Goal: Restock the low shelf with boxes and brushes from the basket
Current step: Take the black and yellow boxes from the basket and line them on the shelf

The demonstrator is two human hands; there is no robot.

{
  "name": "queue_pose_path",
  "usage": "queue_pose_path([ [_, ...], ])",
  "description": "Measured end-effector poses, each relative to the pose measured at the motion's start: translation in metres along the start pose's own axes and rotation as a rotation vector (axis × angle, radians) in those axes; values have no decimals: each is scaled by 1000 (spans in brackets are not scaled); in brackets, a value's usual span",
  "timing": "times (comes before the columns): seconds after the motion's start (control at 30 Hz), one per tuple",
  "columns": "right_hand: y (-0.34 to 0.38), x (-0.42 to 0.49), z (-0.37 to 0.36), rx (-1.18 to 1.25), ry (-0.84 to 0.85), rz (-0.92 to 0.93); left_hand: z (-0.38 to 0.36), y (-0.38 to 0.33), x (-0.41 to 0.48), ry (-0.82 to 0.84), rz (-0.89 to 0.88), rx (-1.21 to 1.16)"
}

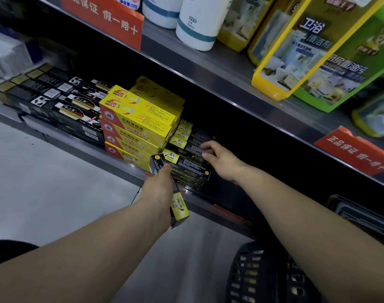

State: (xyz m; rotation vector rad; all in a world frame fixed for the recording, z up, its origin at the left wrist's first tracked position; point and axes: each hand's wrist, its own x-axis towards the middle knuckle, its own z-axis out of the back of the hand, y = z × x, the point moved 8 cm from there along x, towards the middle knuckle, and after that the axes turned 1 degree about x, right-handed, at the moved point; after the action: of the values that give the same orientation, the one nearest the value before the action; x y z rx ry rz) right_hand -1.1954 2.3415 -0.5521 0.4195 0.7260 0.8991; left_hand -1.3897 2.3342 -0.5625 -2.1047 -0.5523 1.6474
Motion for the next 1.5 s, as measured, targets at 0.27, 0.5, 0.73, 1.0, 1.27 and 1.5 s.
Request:
queue_pose_path([
  [0.27, -4, -2, -20, -219, 191, 34, -2, 1, 5, -25, 1, 64],
  [0.5, 3, -6, -17, -282, 186, 57, -5, -3, 2, 6, -39, 116],
  [0.73, 84, -53, -9, -484, 124, 537, -12, -11, -2, 93, -75, 250],
  [1.0, 43, -39, 41, -266, 41, 275, -14, -49, 0, 44, -276, 343],
  [1.27, 8, 13, 34, -482, -61, 83, -25, -21, 4, 161, -151, 548],
  [1.5, -3, 26, -2, -341, 111, 52, -35, -9, 9, 184, -116, 628],
])
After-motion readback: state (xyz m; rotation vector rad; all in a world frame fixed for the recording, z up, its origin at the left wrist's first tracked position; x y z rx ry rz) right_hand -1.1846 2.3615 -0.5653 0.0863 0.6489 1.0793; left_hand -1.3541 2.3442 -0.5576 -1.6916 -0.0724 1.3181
